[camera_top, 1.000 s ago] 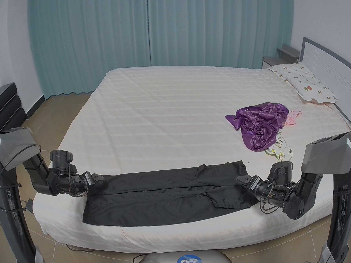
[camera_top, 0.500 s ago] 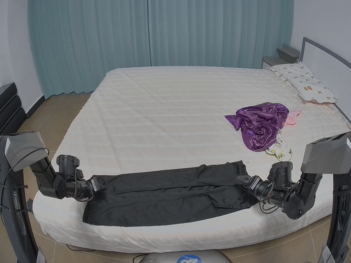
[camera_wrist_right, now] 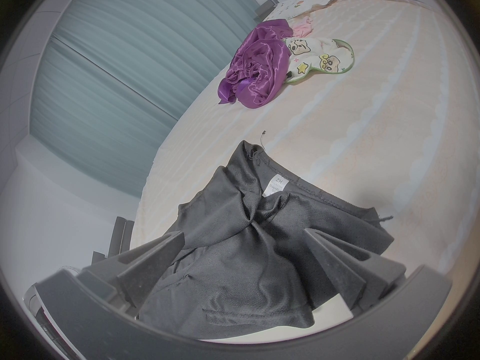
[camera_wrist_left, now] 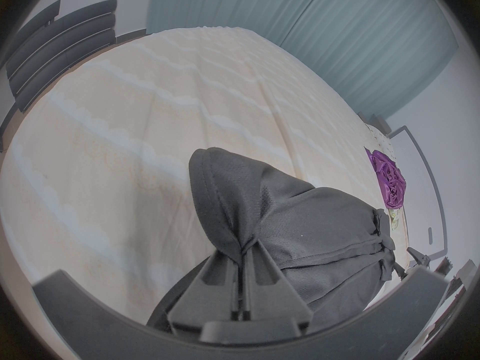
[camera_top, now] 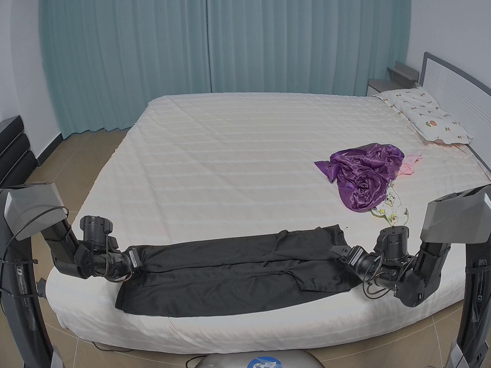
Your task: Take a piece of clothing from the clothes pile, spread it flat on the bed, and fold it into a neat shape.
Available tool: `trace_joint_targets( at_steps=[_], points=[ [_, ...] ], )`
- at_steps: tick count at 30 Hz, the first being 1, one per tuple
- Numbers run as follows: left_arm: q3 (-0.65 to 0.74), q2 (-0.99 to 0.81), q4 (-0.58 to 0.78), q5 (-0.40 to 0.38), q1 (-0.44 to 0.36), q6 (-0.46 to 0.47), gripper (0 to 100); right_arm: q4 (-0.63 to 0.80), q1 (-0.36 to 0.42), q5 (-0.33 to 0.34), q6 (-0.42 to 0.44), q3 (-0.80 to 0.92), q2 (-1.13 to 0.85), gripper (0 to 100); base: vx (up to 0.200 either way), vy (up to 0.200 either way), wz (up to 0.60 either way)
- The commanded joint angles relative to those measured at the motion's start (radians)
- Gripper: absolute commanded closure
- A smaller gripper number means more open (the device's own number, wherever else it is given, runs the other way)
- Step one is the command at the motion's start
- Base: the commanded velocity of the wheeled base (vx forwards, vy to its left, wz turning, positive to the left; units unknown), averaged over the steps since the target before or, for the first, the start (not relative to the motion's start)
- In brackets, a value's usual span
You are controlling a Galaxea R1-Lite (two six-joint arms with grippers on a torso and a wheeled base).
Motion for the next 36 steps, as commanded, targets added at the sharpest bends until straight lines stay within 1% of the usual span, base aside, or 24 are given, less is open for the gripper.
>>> trace_joint_targets(
  at_steps=[1, 19, 22, 36],
  points=[
    [0.011, -0.032, -0.001, 0.002, 0.01, -0.003, 100, 0.0, 0.001, 0.001, 0.0, 0.0, 0.003, 0, 0.0, 0.0, 0.0],
    [0.021, -0.036, -0.004, 0.003, 0.01, -0.005, 100, 0.0, 0.004, 0.001, 0.0, -0.001, 0.005, 0, 0.0, 0.0, 0.0],
    [0.018, -0.035, -0.006, 0.003, 0.01, -0.003, 100, 0.0, 0.005, 0.001, 0.0, -0.003, 0.005, 0, -0.2, 0.0, 0.0],
    [-0.008, -0.035, -0.009, 0.006, 0.009, -0.015, 100, 0.0, 0.005, 0.001, 0.0, -0.003, 0.006, 0, 0.0, 0.0, 0.0]
  ],
)
